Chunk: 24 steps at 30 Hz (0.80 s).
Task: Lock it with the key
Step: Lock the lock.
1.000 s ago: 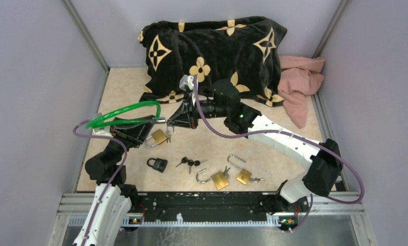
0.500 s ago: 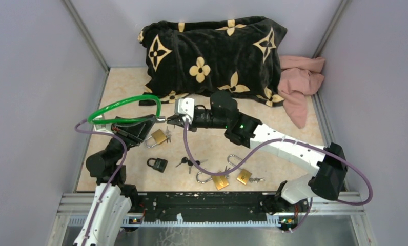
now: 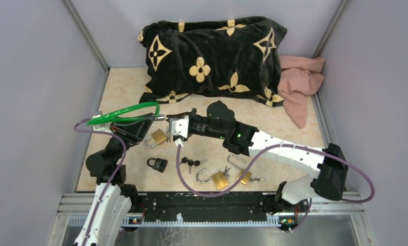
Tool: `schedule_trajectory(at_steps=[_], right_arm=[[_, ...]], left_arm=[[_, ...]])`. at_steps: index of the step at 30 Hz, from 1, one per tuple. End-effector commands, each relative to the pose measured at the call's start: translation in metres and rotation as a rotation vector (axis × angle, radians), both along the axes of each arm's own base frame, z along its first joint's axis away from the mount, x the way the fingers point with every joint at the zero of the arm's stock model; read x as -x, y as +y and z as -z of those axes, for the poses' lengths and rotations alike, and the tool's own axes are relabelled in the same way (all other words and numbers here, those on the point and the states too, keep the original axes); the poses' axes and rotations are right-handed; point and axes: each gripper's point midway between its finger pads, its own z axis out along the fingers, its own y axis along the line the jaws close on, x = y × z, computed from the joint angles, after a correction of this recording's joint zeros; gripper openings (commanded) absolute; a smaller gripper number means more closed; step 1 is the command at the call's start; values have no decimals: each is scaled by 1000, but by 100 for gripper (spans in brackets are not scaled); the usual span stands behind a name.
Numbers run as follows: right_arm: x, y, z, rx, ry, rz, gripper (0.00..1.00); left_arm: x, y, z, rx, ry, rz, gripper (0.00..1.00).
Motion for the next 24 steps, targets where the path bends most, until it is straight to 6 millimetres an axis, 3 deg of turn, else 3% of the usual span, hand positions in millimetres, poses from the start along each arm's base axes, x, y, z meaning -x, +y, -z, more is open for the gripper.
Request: schedule_trajectory(at_steps=[1, 13, 19, 22, 24], right_arm=[[17, 0, -75, -185, -238, -5, 0], [17, 4, -69, -127, -309, 19, 0], [17, 1, -68, -123, -260, 26, 0], [17, -1, -61, -102, -214, 30, 33], [14, -4, -56, -87, -188, 54, 49]], left_arm=[[-4, -2, 10, -8, 44, 11, 0], [-4, -2, 10, -4, 54, 19, 0], [-3, -1, 8, 5, 46, 13, 0], [-1, 1, 1, 7, 5, 2, 0], [0, 1, -1, 9, -5, -1, 0]])
